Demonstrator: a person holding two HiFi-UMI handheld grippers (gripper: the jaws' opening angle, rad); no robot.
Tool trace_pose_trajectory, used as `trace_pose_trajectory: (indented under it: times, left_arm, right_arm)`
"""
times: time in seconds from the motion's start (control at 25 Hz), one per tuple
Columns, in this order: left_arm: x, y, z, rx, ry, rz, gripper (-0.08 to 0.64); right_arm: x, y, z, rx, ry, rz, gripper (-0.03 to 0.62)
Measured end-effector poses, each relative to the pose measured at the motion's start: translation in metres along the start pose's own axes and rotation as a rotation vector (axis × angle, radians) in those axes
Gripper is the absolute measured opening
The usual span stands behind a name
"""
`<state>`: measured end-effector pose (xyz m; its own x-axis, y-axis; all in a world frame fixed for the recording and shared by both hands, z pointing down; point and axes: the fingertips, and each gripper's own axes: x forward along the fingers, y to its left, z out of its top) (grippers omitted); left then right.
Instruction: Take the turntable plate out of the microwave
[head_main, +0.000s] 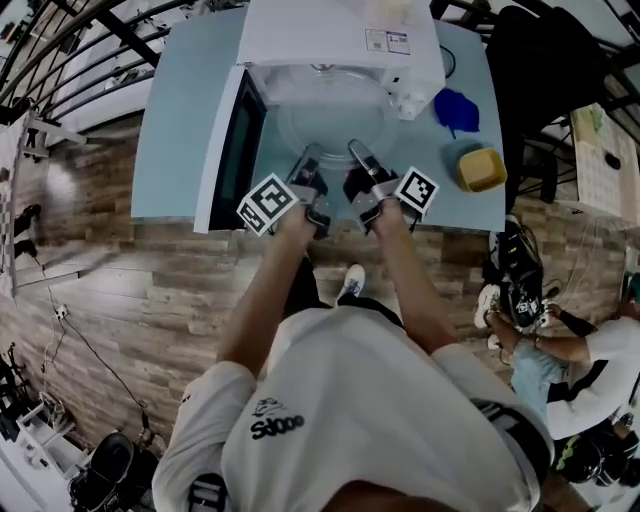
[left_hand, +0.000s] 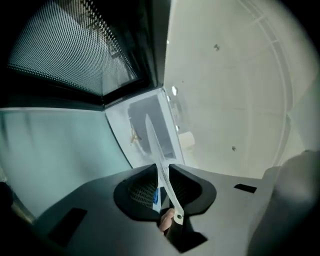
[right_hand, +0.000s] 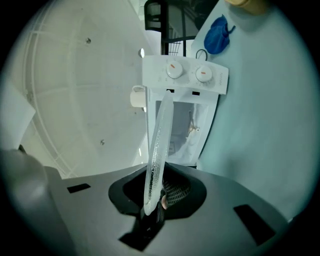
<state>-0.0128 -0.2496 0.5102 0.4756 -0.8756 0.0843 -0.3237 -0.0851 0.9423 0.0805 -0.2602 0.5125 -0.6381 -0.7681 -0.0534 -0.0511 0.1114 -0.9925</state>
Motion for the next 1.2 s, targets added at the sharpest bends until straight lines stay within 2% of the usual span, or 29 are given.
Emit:
trace_pose_trajectory:
  times: [0.44, 0.64, 1.0, 1.12, 1.2]
  left_arm:
    - [-0.048, -0.082, -0.062, 0.148, 0.012, -0.105, 0.091]
    - [-0.056, -0.128, -0.076, 0.195, -0.027, -0.188, 0.094]
    - [-0.075, -0.184, -0.098, 0.294, -0.013, -0.296, 0.098]
    - [-0.083, -0.191, -0.098, 0.359, -0.026, -0.314, 0.104]
    - [-0.085, -0.199, -0.098, 0.407, -0.030, -0.357, 0.109]
  right_arm:
    - [-0.087, 0.072, -0.001, -0.201, 0.041, 0.066, 0.032]
    - [-0.111, 0.114, 0.008, -0.240, 0.042, 0.139, 0.034]
    - [-0.150, 0.168, 0.012, -0.349, 0.036, 0.245, 0.035]
    - [-0.157, 0.179, 0.010, -0.356, 0.028, 0.282, 0.035]
    - [-0.160, 0.184, 0.009, -0.367, 0.020, 0.307, 0.035]
